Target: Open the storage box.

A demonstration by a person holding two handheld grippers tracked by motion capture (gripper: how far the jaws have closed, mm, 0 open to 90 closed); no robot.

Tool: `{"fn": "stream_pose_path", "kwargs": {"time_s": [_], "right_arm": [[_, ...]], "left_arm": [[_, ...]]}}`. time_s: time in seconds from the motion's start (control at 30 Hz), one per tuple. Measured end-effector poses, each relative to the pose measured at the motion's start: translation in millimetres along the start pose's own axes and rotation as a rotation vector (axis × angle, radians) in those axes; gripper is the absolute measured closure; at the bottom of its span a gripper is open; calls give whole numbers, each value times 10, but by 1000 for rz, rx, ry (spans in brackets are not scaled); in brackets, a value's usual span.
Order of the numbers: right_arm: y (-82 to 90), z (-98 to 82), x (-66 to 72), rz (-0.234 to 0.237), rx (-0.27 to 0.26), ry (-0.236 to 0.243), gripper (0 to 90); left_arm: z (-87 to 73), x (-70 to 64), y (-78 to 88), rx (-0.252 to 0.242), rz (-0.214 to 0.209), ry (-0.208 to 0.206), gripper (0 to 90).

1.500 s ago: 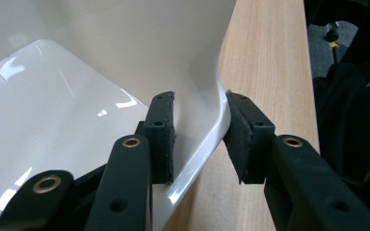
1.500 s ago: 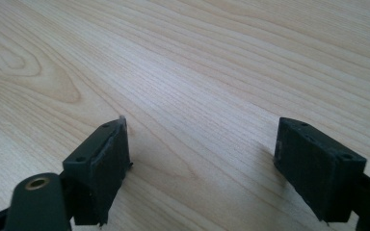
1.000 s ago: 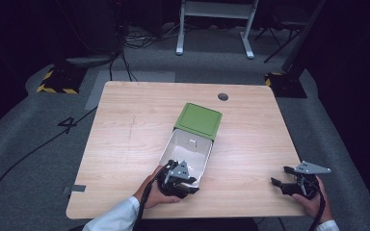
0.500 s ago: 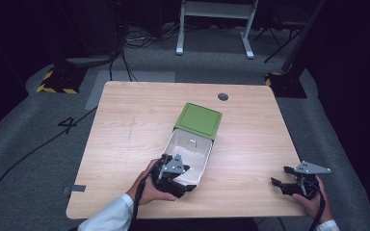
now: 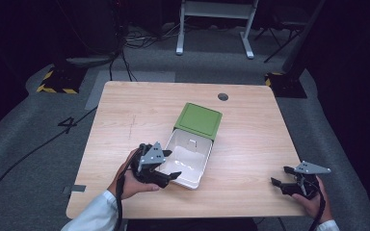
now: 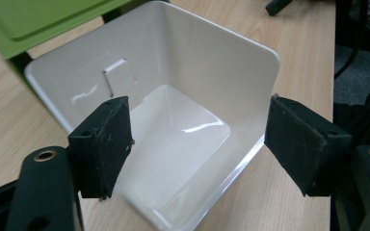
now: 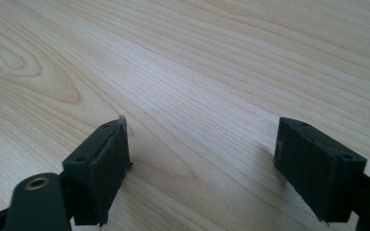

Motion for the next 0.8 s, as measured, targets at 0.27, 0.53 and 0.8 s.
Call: {"fn": "stream_pose_path", "kwargs": {"time_s": [0.27,0.53,0.8], "right_arm": [[0,0,0,0,0,0,199],[-4,3,-4,0,0,-4,199],[-5,3,-4,0,1,-4,199]], "left_arm": [[-134,139,280,12,98,-4,192],[-284,225,451,43,170,4,181],[-597,324,553,102,236,37,179]]}}
Point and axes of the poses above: each handheld gripper's, and its own axes: y roughly backward along the jaws, z roughly out of its top, x roughly to its left, the point moved 4 cm from there along -y, roughly forward along the jaws, and after that the axes turned 3 degrees about -y, right-handed, at the moved point
